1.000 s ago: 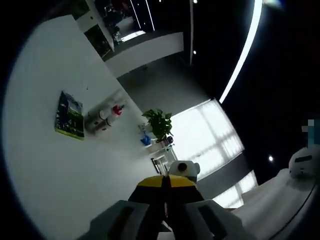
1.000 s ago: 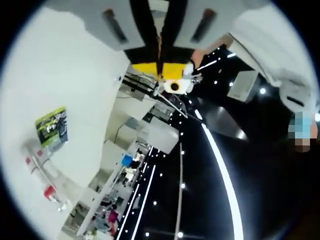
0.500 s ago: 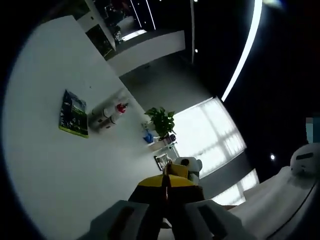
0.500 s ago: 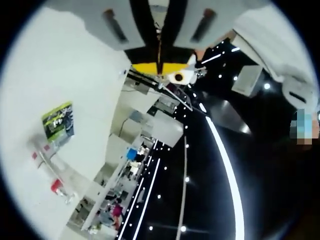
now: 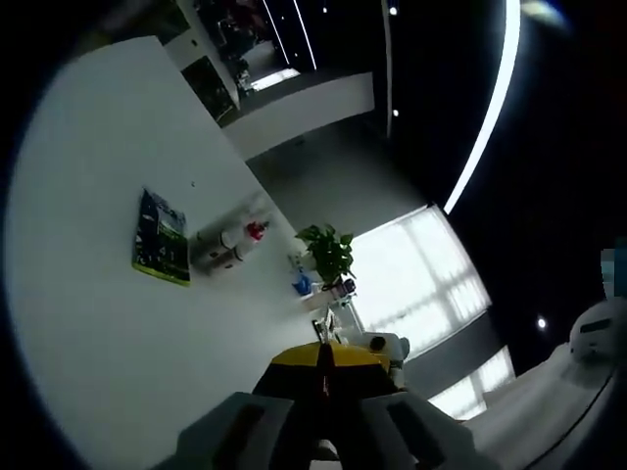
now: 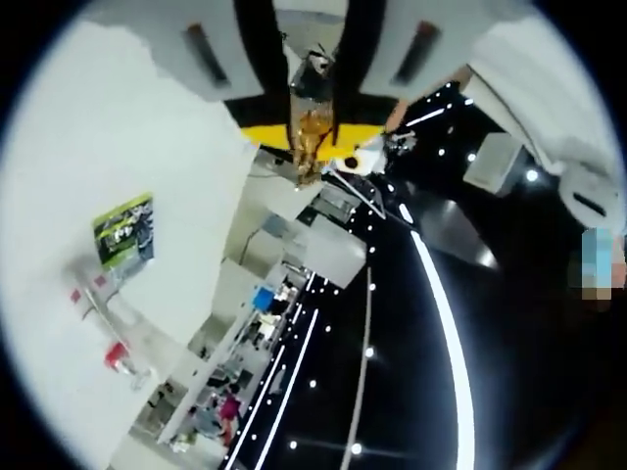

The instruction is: Arrange the skincare products in the storage area until every visible bottle or jar stands upright without overlapping.

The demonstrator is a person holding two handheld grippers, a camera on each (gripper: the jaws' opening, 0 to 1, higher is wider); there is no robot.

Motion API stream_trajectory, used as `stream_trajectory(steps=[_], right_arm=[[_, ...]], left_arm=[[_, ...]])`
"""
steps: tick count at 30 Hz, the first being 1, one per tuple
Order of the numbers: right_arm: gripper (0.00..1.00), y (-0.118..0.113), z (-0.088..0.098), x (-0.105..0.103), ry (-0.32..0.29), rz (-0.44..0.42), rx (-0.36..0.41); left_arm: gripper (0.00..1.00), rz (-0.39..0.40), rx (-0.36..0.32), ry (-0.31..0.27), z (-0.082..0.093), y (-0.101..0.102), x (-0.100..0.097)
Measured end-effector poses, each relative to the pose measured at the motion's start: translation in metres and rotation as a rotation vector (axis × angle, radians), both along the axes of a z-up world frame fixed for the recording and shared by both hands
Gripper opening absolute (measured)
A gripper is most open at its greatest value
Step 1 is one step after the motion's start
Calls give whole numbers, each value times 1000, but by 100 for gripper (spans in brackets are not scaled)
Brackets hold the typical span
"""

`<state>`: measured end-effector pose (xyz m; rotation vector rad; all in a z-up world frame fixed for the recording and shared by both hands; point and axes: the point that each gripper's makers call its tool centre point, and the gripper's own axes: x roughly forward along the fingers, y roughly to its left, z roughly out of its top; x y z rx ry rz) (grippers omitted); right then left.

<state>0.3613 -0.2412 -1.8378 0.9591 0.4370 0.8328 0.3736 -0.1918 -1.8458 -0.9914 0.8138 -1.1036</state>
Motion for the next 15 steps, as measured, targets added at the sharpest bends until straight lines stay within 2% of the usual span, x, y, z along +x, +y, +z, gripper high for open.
stream_trajectory(steps=[2,6,7,8,15], right_arm=[[25,-3,-3,1,-5,-14,-32],[30,-8,-9,2,-16,-30,-87],[33,-13,-14,5,-31,-45,-156],[35,-14,-17,6,-30,-52,-184],[52,-21,-25,14,-36,-77,-265]], left_arm=[[0,9,7,3,-2,2,6],[0,23,26,8,-6,5,16],[0,28,49,8,-10,6,25],[0,33,60,10,-13,8,31],[0,62,97,28,-24,14,58]])
